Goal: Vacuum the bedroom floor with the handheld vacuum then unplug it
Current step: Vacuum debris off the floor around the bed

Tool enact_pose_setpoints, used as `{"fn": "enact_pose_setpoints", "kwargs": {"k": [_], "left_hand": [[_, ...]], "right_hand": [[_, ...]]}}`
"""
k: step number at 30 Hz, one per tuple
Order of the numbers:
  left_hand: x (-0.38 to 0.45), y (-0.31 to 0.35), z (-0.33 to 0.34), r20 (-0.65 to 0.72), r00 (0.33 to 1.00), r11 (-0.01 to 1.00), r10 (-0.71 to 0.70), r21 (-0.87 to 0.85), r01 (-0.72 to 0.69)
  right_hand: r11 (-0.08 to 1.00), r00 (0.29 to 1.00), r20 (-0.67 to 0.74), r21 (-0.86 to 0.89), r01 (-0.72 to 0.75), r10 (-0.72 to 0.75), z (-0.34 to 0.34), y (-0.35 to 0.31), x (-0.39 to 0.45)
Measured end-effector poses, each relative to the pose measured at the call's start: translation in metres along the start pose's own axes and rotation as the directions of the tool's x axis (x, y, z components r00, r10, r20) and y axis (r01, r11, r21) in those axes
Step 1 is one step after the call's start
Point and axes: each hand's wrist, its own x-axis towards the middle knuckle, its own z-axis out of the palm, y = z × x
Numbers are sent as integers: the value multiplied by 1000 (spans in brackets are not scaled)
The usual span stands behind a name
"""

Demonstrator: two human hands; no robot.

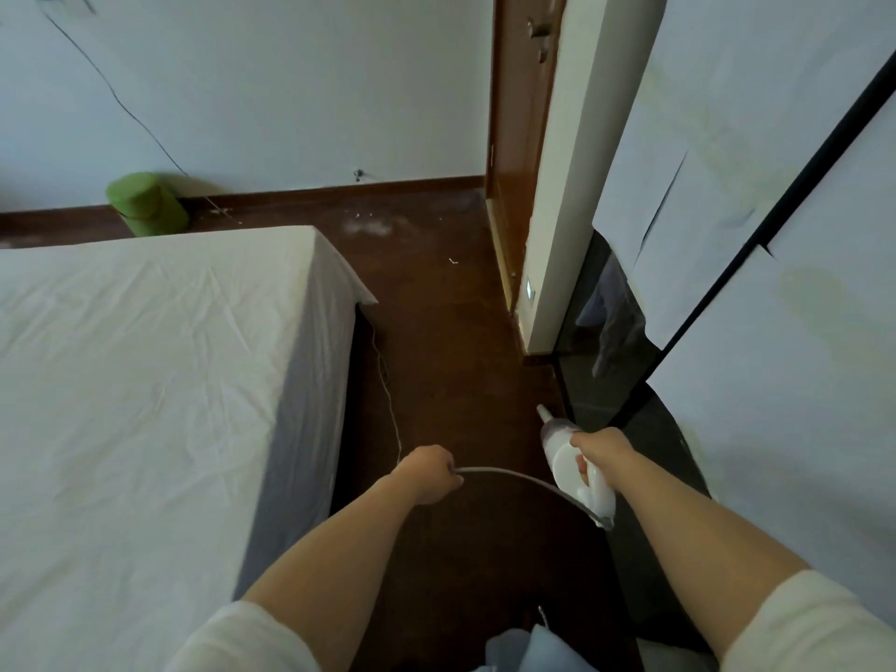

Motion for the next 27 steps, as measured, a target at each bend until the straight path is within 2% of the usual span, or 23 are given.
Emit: {"fn": "enact_pose_setpoints", "kwargs": {"k": [3,9,15,18,23,27], "left_hand": [[-10,-32,2,6,1000,1000,-8,-12,8],[-33,-94,2,8,999,999,-35,-3,35],[-50,-137,-9,-54,998,999,-21,-30,19],[-51,-144,-10,-51,999,999,-13,-41,11],[-42,-140,-15,-38,999,1000,4,-25,-5],[-17,-120,-28,-37,999,1000,6,-4,-6]], "right_hand": [[999,1000,20,49,11,-12,26,3,-20],[999,993,109,30,32,-35,94,10,-55],[997,997,43,-34,71,-70,139,12,-72],[996,997,-28,-56,66,-68,140,10,-66],[997,996,-66,-57,51,-55,133,3,-48],[999,994,-106,-33,-26,22,114,-12,-27]]}}
